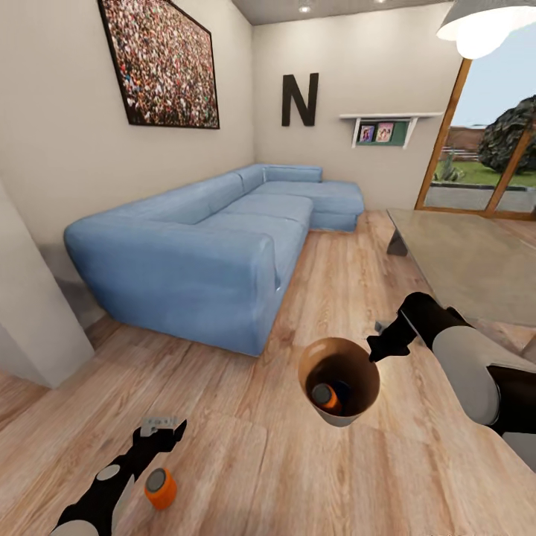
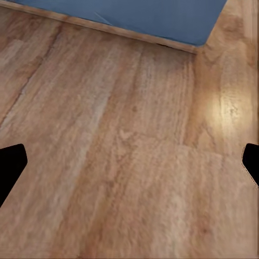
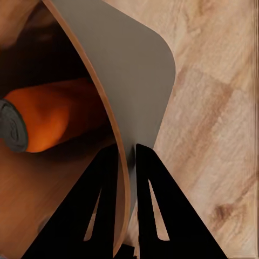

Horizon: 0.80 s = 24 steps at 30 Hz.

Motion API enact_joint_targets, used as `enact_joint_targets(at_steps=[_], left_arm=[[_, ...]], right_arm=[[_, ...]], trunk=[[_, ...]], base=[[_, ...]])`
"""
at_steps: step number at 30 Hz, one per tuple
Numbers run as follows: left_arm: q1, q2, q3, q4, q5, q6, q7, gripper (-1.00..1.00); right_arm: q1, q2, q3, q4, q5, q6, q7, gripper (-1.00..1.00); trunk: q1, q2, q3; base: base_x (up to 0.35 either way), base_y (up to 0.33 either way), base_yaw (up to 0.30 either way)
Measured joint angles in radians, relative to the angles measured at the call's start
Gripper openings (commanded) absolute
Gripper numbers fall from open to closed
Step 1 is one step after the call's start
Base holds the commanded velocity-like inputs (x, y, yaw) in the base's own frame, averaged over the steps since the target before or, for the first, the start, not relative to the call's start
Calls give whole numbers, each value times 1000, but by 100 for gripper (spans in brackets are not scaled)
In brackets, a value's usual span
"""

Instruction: Put the three can of soda from the living room inside the tash can in the kitchen.

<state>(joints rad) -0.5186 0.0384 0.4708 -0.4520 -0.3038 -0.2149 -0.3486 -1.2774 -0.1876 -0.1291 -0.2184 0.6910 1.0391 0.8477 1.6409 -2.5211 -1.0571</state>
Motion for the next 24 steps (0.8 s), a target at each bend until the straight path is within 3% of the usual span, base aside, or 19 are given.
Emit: enact_joint_targets(at_steps=[7, 13, 24], left_arm=[[-1, 4, -1, 8, 0, -5, 8, 100], [-1, 34, 1, 10, 7, -3, 10, 100], [0, 54, 2, 10, 10, 3, 10, 100]], right_arm=[[0, 2, -3, 0, 2, -1, 0, -100], [0, 9, -4, 0, 1, -1, 0, -100], [0, 12, -2, -1, 6, -4, -1, -100]], trunk=[[2, -1, -10], [5, -2, -28], [5, -3, -26]], base=[[0, 0, -136], [0, 0, -44], [-92, 48, -5]])
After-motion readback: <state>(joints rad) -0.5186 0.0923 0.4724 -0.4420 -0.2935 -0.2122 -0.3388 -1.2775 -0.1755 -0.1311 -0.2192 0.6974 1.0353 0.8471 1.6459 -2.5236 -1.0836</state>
